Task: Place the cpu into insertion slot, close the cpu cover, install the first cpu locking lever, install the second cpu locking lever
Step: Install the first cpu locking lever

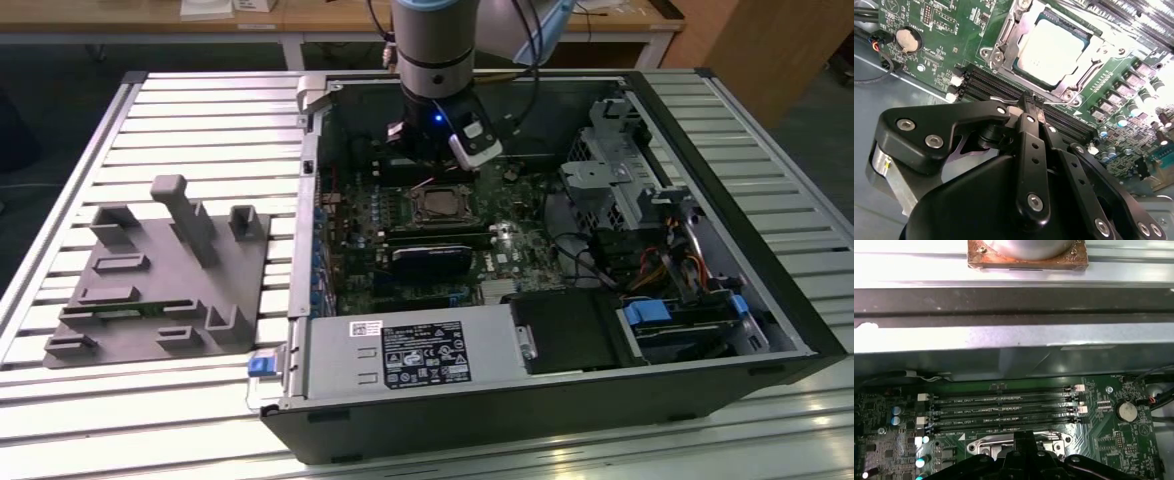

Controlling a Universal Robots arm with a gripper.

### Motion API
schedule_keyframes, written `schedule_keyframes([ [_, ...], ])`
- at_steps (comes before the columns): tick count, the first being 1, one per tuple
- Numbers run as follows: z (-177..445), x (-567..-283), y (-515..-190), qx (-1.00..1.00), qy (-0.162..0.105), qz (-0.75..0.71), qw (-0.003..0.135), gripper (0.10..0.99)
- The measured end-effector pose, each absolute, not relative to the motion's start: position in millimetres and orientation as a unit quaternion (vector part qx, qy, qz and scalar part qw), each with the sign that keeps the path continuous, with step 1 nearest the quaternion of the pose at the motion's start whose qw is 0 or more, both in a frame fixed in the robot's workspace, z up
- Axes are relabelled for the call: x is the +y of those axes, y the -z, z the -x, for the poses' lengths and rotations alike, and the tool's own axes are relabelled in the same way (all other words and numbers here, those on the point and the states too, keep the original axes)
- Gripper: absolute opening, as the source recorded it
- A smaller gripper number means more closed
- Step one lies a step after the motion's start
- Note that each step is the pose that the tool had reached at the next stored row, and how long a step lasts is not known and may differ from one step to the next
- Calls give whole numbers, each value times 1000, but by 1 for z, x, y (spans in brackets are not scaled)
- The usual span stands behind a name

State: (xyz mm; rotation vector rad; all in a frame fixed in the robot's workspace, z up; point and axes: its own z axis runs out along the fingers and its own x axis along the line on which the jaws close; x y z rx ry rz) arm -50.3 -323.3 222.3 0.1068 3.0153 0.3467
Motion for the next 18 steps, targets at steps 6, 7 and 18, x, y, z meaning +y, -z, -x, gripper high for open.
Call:
schedule_keyframes([
  [6, 50, -318, -220, 991, -114, -38, 53, 106],
  [7, 50, -317, -219, 991, -114, -40, 53, 106],
  [18, 49, -317, -214, 990, -111, -64, 57, 106],
])
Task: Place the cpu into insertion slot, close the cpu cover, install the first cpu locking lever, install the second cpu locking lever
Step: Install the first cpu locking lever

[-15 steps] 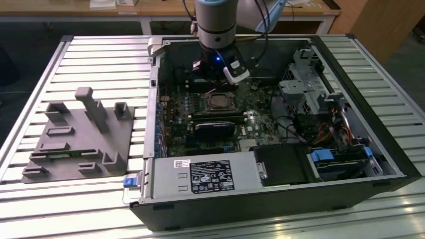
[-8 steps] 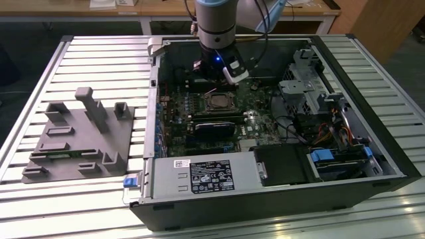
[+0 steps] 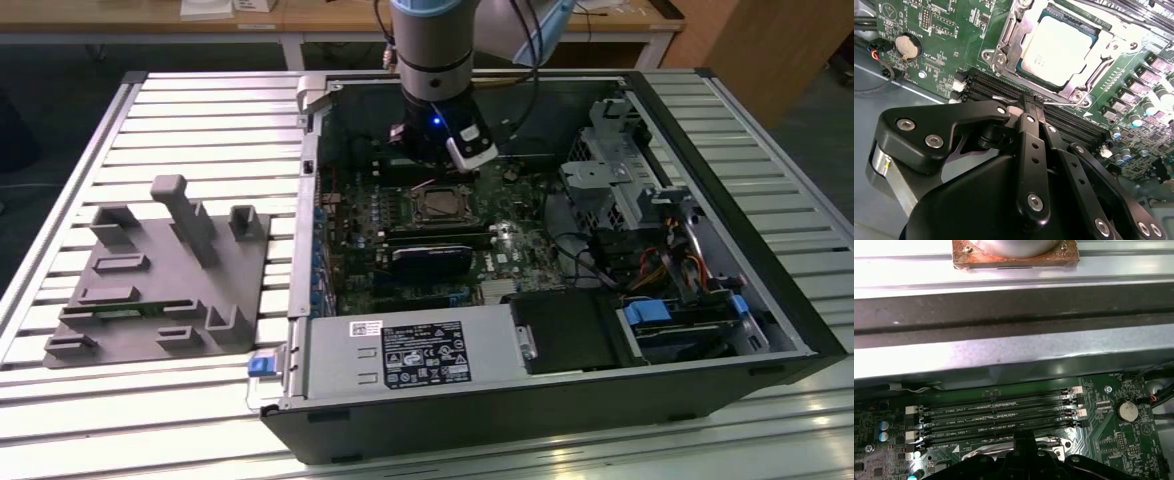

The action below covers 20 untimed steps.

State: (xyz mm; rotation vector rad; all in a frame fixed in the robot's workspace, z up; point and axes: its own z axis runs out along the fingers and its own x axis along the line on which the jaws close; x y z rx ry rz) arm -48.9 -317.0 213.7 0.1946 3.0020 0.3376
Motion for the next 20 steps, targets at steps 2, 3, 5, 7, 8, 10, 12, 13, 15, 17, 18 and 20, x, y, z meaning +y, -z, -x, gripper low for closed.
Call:
schedule_keyframes([
  [2, 49, -317, -213, 990, -108, -66, 58, 106],
  [3, 49, -317, -213, 990, -107, -67, 58, 106],
  [5, 49, -316, -213, 991, -104, -68, 59, 106],
  [7, 49, -315, -212, 991, -101, -70, 60, 106],
  [8, 49, -314, -212, 991, -101, -70, 60, 106],
  [10, 49, -311, -211, 991, -101, -70, 60, 106],
  [12, 49, -308, -211, 991, -101, -70, 60, 106],
  [13, 49, -307, -210, 991, -101, -70, 60, 106],
  [15, 49, -306, -209, 991, -101, -71, 61, 106],
  [17, 49, -306, -208, 990, -100, -72, 62, 106],
  [18, 49, -306, -208, 990, -100, -73, 64, 106],
  [20, 49, -306, -207, 990, -100, -74, 67, 106],
])
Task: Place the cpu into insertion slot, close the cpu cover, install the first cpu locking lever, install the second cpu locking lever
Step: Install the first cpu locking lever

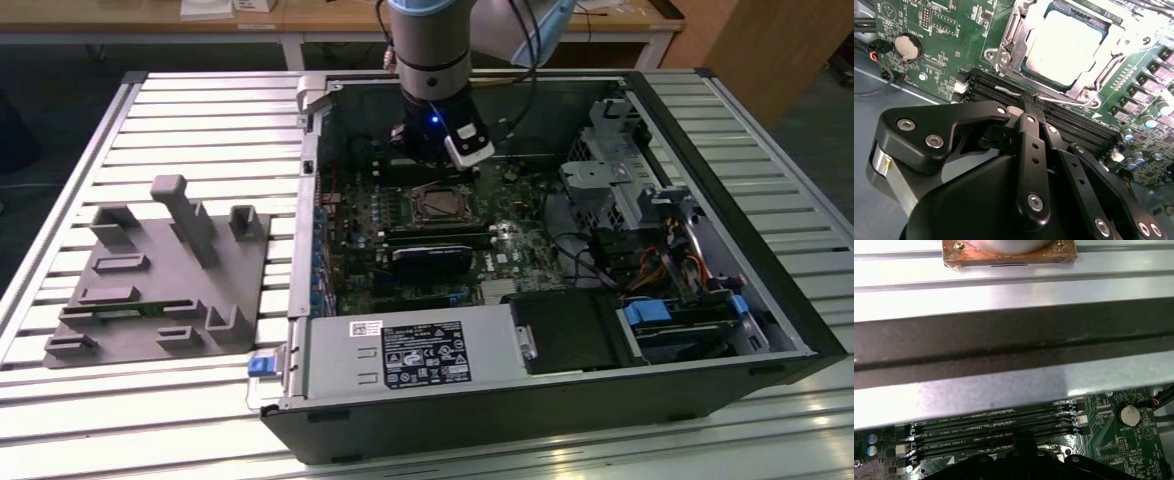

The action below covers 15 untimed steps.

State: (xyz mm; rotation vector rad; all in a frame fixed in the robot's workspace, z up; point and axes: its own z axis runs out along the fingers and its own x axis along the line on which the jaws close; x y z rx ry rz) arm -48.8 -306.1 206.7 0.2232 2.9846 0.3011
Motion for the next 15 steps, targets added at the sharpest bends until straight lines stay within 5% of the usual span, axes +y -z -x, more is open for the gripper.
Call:
schedule_keyframes([
  [15, 49, -300, -205, 991, -83, -80, 71, 106],
])
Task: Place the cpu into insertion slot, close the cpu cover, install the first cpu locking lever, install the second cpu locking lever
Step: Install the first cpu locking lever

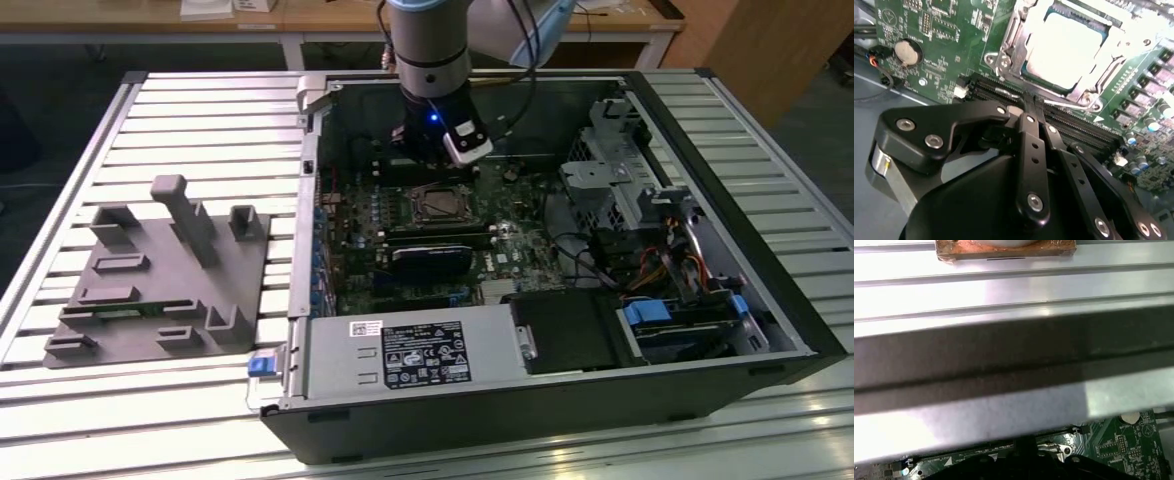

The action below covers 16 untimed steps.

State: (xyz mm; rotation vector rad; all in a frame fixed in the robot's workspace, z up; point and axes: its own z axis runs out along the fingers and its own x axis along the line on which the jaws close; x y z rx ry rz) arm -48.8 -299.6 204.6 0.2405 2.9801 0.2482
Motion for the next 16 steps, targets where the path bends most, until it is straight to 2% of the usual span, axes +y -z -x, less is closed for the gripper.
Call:
schedule_keyframes([
  [16, 49, -296, -199, 989, -69, -103, 79, 106],
])
